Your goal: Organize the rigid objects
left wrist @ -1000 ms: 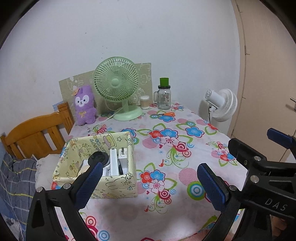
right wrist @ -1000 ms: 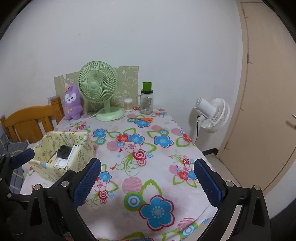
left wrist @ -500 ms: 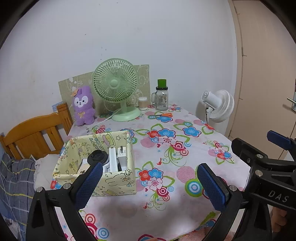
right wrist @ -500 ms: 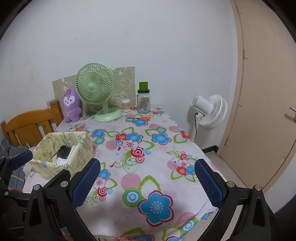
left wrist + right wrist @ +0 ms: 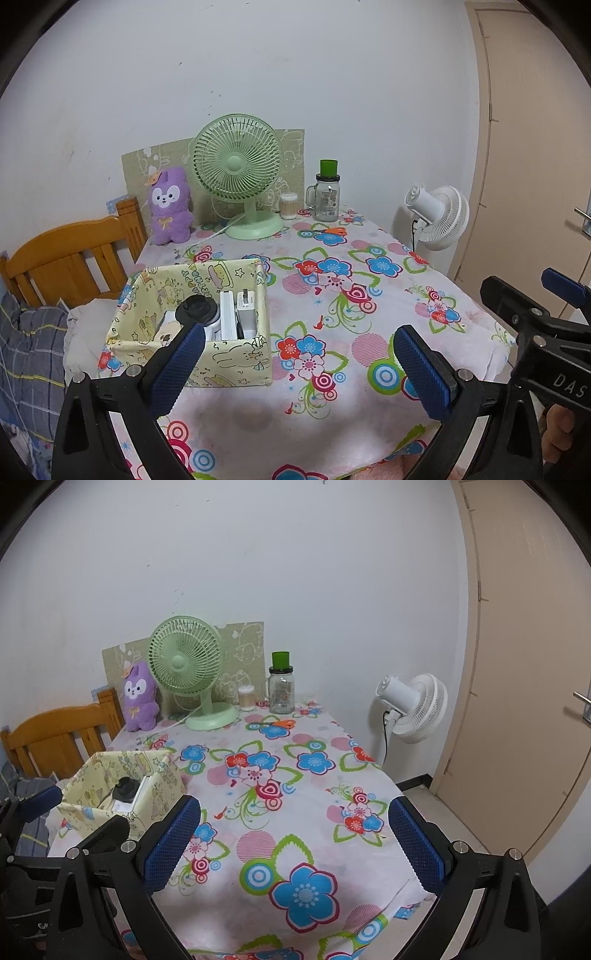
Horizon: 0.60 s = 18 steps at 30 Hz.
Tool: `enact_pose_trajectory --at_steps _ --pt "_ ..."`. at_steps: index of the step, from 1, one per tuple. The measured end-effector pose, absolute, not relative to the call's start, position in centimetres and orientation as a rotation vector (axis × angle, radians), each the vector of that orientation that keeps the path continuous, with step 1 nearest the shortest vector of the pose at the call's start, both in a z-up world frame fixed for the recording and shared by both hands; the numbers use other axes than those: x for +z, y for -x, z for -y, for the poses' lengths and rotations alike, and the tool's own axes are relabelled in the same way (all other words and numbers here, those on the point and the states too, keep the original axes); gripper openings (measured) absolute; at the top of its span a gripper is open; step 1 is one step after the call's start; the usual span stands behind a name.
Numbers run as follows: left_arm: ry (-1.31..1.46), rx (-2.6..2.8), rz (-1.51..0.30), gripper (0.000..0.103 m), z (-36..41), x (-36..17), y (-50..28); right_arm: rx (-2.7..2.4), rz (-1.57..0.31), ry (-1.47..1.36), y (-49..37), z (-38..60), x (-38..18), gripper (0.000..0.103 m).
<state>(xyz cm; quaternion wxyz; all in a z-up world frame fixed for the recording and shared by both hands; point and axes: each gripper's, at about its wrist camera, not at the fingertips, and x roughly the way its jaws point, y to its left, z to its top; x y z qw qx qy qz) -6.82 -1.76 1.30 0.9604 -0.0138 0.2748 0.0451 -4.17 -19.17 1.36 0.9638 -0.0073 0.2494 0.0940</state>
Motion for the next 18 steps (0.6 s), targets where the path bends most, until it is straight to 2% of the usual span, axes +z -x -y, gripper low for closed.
enact_pose_trajectory --at_steps 18 --pt "0.044 0.094 -0.549 0.103 1.54 1.63 6.91 0.182 -0.488 -0.01 4.37 19.66 1.77 0.103"
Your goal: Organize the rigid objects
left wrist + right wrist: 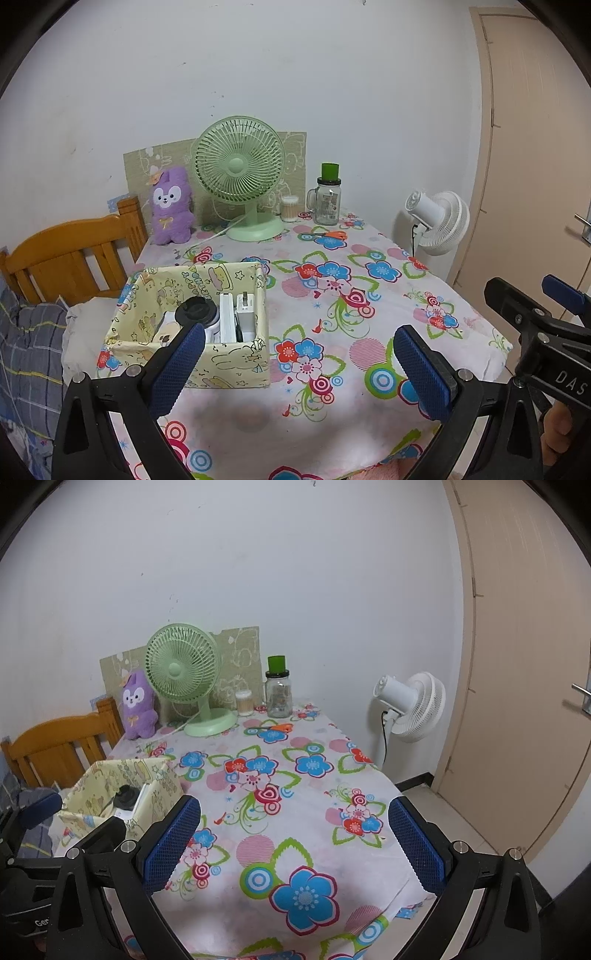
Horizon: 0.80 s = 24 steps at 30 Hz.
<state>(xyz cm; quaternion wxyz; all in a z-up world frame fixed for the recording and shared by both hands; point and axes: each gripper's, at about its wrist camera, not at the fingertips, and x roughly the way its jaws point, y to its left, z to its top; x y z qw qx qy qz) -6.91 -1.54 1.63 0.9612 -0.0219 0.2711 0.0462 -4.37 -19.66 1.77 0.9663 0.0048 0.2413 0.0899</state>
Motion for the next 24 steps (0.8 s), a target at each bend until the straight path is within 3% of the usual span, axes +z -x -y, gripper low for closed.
enact_pose_trajectory --at_steps 24 --pt "0.04 0.095 -0.549 0.103 1.51 1.82 7.32 0.195 -0.489 -0.015 4.43 19.48 1.73 0.103"
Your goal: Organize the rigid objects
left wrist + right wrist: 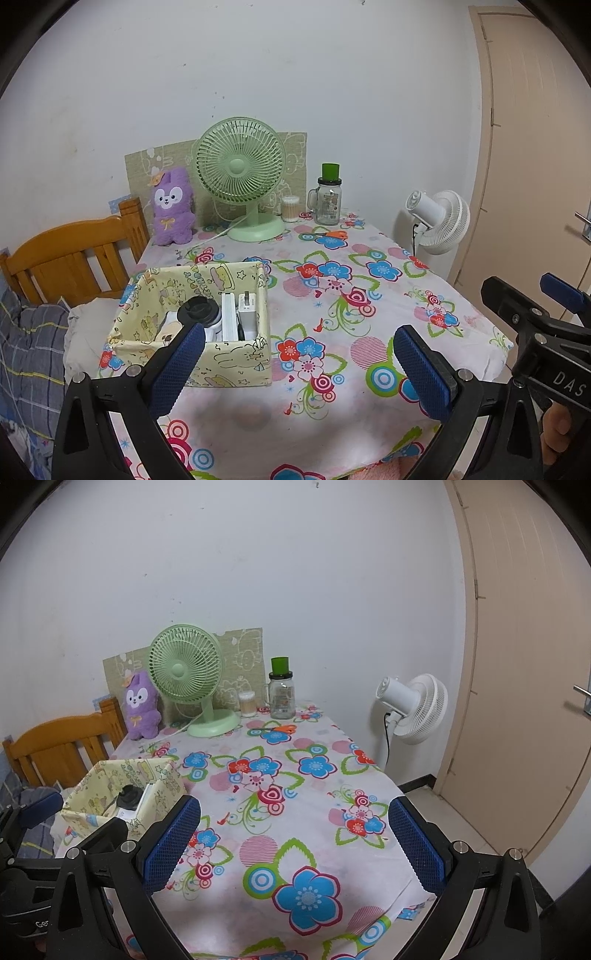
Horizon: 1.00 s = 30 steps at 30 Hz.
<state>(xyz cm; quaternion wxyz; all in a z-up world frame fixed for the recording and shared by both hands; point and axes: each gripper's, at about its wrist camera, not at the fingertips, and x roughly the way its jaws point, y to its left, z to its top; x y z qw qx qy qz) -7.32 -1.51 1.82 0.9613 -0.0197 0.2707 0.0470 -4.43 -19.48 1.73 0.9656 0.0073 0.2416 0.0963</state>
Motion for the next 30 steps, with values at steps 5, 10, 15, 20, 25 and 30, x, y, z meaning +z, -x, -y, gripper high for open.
enact_pose_trajectory --at_steps 5,10,15,20,25,30 --pt "0.038 0.096 -0.549 0.103 1.44 1.86 7.37 0.196 -0.49 -0.017 4.43 19.47 1.71 0.103" --pt "0.041 0.096 -0.548 0.103 1.45 1.85 7.35 0.197 -0.49 -0.018 4.42 19.43 1.71 0.103" --pt "0.038 0.099 -0.549 0.103 1.48 1.83 7.36 0.192 -0.492 -0.015 4.37 19.43 1.67 0.103" --pt "0.04 0.097 -0.549 0.103 1.43 1.81 7.4 0.19 -0.493 -0.016 4.36 19.52 1.64 0.103" --pt "0.038 0.096 -0.548 0.103 1.41 1.78 7.37 0.186 -0.491 -0.013 4.33 19.51 1.62 0.103" --pt "0.036 0.097 -0.546 0.103 1.3 1.74 7.34 0.188 -0.487 -0.012 4.43 19.38 1.58 0.103"
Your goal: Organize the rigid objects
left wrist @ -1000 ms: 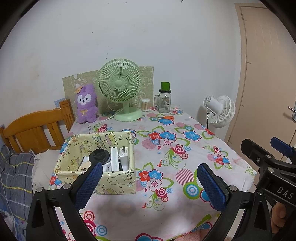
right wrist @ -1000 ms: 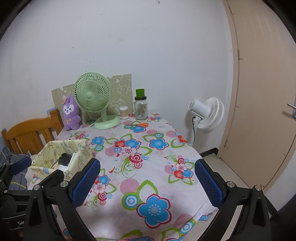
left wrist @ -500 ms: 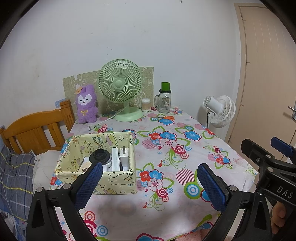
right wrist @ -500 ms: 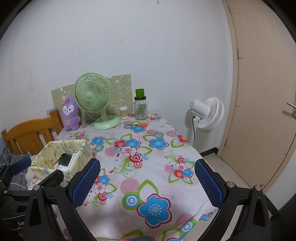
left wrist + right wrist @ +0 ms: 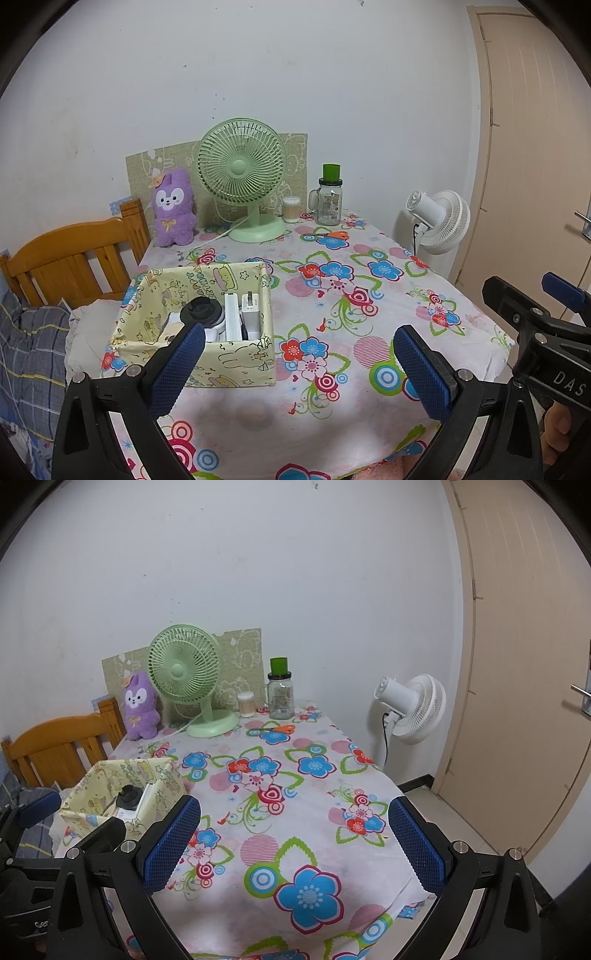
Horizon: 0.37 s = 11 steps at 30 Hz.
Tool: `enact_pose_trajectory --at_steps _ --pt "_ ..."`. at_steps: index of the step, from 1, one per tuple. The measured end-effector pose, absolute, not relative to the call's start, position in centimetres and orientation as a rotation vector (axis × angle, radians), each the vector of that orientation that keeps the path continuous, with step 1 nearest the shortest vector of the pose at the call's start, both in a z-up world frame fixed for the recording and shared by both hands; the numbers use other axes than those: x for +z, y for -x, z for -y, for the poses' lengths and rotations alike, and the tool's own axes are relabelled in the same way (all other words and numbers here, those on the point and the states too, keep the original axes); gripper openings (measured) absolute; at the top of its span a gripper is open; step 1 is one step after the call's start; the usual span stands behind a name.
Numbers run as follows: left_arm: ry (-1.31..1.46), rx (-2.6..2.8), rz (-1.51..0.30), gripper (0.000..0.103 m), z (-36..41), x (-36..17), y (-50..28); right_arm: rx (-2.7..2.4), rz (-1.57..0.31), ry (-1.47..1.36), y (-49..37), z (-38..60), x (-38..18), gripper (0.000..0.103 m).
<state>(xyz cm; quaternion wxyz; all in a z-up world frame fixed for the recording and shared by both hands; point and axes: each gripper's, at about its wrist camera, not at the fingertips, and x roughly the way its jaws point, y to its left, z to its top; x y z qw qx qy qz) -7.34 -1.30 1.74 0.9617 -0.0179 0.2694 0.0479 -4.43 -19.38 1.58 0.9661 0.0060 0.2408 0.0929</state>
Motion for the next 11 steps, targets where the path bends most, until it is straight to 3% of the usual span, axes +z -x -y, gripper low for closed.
enact_pose_trajectory --at_steps 11 --pt "0.036 0.098 -0.551 0.103 1.24 1.59 7.32 0.193 -0.491 -0.012 4.38 19.07 1.51 0.103"
